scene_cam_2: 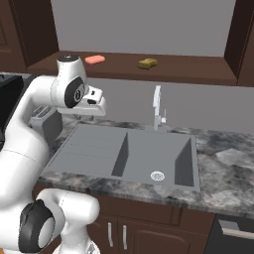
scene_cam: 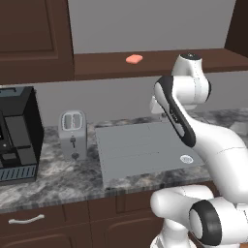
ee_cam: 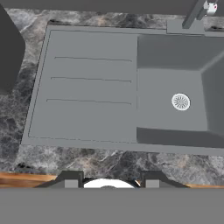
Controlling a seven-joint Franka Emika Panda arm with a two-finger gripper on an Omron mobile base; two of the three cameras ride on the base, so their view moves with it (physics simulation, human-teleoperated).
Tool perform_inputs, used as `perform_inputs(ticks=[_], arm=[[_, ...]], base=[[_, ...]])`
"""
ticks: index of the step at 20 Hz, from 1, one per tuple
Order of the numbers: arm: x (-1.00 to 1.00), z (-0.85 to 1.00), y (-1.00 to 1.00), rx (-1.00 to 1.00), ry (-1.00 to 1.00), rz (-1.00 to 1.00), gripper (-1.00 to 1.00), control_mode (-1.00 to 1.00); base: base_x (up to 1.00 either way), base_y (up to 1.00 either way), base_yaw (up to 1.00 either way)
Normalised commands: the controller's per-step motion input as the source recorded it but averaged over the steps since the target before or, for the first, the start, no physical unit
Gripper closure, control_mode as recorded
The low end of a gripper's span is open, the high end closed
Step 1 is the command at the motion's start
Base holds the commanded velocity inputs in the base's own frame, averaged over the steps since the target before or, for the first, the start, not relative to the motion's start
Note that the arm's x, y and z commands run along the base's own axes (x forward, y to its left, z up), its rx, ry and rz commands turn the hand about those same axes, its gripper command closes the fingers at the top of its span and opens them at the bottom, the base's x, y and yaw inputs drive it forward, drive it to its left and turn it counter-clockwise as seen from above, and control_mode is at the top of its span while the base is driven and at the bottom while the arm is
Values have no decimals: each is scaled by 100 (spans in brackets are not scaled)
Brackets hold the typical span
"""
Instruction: Locate and retrieve the bar soap and sponge from the cabinet. Place them next to the sink.
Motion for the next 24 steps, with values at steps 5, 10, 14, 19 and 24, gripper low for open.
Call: perform_inputs(ticks=[5, 10, 14, 19, 24], arm=[[-12, 0, 0, 0, -3, -1, -100, -100], [-19, 11, 3, 0, -10, -3, -100, -100], [-12, 38, 0, 0, -10, -7, -100, -100], [-3, 53, -12, 1, -16, -13, -100, -100], [0, 49, -18, -1, -18, -24, -100, -100]], base=[[0, 0, 0], [0, 0, 0], [0, 0, 0], [0, 0, 0], [0, 0, 0]])
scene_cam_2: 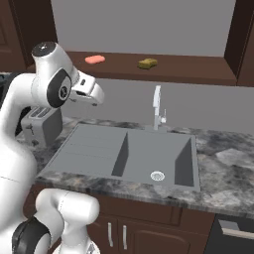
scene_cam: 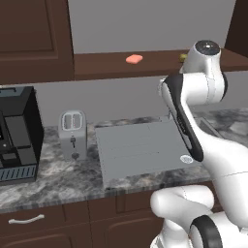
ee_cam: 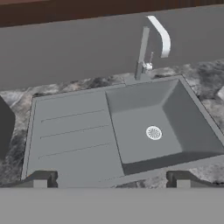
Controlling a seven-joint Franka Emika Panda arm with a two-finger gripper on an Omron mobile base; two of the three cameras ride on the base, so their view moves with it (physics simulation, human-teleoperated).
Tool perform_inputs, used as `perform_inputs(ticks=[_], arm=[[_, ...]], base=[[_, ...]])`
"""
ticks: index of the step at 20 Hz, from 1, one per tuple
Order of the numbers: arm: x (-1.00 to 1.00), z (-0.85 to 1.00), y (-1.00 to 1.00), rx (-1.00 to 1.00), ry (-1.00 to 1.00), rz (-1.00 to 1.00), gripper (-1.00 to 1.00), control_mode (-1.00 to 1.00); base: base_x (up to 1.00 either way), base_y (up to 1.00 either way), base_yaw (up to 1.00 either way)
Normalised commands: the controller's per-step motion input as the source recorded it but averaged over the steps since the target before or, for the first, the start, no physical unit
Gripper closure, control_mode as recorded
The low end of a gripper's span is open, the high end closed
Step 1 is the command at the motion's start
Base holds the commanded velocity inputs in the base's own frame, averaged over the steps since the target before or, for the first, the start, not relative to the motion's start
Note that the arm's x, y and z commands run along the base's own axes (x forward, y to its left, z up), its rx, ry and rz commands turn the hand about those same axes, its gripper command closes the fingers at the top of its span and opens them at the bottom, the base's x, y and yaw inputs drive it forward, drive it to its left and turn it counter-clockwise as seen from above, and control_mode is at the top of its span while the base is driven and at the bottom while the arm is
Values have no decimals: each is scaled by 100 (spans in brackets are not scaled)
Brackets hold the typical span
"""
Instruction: Locate and retrieve the bar soap and sponge from the cabinet. Place them next to the sink.
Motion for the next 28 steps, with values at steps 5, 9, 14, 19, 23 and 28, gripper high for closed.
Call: perform_inputs(ticks=[5, 9, 14, 19, 23, 28], arm=[[0, 47, -26, -2, -14, -24, -100, -100], [18, 34, -17, -5, -20, -21, -100, -100], [44, 39, -14, -5, -16, -15, -100, -100], [25, 48, -32, -3, -11, -2, -100, -100], [33, 35, -30, -5, 2, 0, -100, -100], [58, -3, -22, -2, 12, 0, -100, -100]], base=[[0, 0, 0], [0, 0, 0], [0, 0, 0], [0, 0, 0], [0, 0, 0], [0, 0, 0]])
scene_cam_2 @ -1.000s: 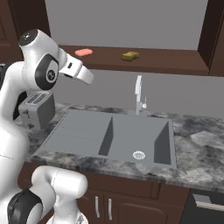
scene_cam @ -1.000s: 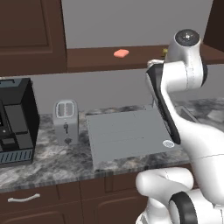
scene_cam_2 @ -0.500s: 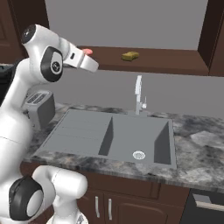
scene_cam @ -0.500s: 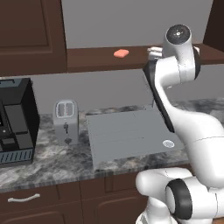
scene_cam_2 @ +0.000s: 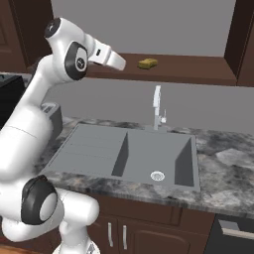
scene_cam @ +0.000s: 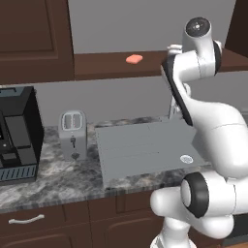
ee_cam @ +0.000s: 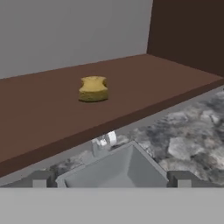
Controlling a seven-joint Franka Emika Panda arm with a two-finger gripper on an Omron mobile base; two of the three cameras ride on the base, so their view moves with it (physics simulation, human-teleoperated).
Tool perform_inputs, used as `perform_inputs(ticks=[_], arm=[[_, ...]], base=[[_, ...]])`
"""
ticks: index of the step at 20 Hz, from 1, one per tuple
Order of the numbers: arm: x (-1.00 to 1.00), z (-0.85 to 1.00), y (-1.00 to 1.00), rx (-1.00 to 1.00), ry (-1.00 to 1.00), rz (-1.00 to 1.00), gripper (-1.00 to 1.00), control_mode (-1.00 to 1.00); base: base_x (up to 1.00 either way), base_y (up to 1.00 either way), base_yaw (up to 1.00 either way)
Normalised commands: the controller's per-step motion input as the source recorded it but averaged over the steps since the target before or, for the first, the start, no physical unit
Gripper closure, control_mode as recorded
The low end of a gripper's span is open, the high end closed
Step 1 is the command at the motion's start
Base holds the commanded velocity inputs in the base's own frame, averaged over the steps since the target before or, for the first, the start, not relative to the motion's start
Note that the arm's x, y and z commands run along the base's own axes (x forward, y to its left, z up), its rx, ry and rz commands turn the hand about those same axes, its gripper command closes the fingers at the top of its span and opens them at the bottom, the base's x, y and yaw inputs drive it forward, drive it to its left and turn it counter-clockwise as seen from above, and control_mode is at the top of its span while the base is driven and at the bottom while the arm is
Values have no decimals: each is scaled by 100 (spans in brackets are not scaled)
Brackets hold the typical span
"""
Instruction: Locate and retrieve the bar soap and sponge from the cabinet. Place them next to the sink.
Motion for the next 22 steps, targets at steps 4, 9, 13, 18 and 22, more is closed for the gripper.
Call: perform_inputs(ticks=[4, 9, 13, 18, 22], arm=[[64, 0, -31, 0, 9, -1, -100, -100], [66, -4, -36, 0, 9, 0, -100, -100], [65, -3, -30, 3, 7, 0, -100, -100], [60, -9, -18, 7, 9, 0, -100, -100], [60, -3, -10, 7, 7, 1, -100, -100]], base=[[0, 0, 0], [0, 0, 0], [0, 0, 0], [0, 0, 0], [0, 0, 0]])
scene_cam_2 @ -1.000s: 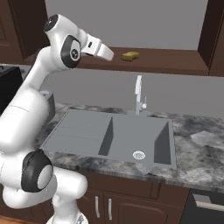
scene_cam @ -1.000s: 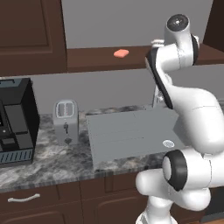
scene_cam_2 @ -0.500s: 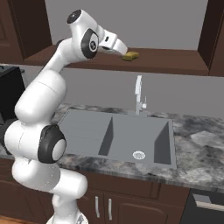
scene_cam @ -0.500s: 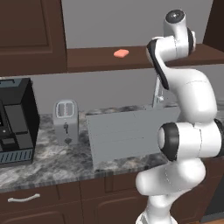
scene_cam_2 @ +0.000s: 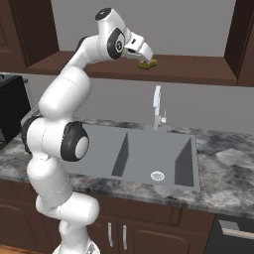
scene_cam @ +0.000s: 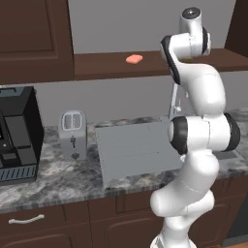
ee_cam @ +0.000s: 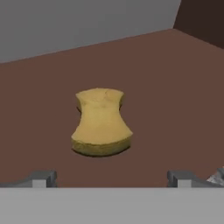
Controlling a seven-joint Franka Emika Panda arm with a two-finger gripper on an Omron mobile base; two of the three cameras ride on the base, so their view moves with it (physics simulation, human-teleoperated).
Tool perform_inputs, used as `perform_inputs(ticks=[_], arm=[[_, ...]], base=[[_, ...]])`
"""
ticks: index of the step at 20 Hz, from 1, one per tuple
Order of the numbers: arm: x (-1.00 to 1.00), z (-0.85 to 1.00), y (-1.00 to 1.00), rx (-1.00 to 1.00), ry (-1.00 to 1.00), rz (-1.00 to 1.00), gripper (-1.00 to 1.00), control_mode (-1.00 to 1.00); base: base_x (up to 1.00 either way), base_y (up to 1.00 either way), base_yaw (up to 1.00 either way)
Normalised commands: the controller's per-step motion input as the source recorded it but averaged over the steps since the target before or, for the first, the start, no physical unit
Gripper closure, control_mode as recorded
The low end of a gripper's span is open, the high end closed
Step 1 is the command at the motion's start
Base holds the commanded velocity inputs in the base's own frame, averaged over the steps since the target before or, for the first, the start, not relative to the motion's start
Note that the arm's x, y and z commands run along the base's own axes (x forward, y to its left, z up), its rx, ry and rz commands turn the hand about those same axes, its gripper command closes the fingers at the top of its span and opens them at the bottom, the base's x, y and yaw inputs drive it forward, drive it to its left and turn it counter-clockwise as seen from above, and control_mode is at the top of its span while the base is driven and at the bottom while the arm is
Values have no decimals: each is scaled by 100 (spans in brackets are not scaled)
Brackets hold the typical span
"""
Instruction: Locate and retrieve the bar soap and sponge from the cabinet. Place them next to the sink.
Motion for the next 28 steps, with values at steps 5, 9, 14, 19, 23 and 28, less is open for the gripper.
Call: perform_inputs(ticks=[5, 9, 14, 19, 23, 28], arm=[[53, -2, -15, 3, 1, 0, -100, -100], [40, -19, -24, 0, 6, 0, -100, -100], [18, -25, -14, 0, 9, 0, -100, -100], [12, -22, -2, 2, 5, 1, -100, -100], [6, -37, 0, 4, 8, 2, -100, -100], [3, -16, 0, 3, 1, 0, 100, -100]], base=[[0, 0, 0], [0, 0, 0], [0, 0, 0], [0, 0, 0], [0, 0, 0], [0, 0, 0]])
